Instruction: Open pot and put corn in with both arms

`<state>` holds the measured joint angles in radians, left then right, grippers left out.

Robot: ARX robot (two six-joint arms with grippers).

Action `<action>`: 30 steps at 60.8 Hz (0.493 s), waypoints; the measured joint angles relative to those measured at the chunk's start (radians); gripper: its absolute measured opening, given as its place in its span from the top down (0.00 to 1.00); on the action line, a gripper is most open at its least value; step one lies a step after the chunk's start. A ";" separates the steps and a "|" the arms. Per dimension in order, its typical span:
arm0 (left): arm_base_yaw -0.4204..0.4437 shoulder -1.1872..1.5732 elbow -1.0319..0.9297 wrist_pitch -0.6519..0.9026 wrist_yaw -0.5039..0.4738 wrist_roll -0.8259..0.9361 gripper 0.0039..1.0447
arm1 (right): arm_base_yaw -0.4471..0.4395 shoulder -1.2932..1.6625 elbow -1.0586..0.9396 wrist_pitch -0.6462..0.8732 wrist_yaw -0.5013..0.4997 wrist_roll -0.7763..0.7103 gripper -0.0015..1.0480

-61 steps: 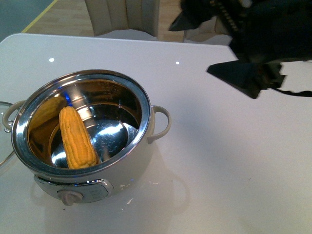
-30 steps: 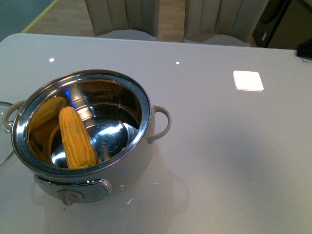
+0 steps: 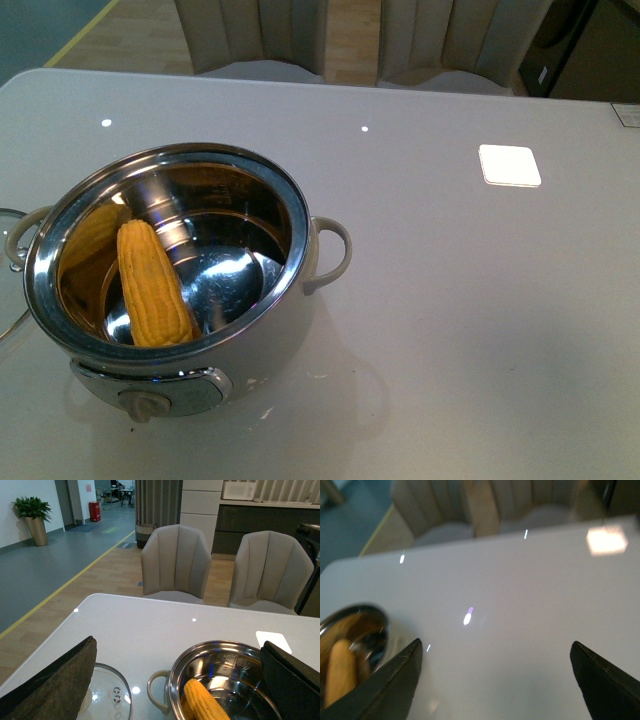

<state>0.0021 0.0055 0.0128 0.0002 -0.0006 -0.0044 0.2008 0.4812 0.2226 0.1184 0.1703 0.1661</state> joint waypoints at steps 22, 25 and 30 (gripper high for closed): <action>0.000 0.000 0.000 0.000 0.000 0.000 0.07 | -0.174 -0.153 -0.132 0.114 -0.161 -0.153 0.90; 0.000 0.000 0.000 0.000 0.000 0.000 0.07 | -0.192 -0.168 -0.138 0.108 -0.161 -0.155 0.98; 0.000 0.000 0.000 0.000 0.000 0.000 0.07 | -0.196 -0.190 -0.150 0.098 -0.168 -0.160 0.98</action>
<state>0.0021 0.0055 0.0128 0.0002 -0.0002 -0.0044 0.0051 0.2913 0.0723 0.2169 0.0021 0.0059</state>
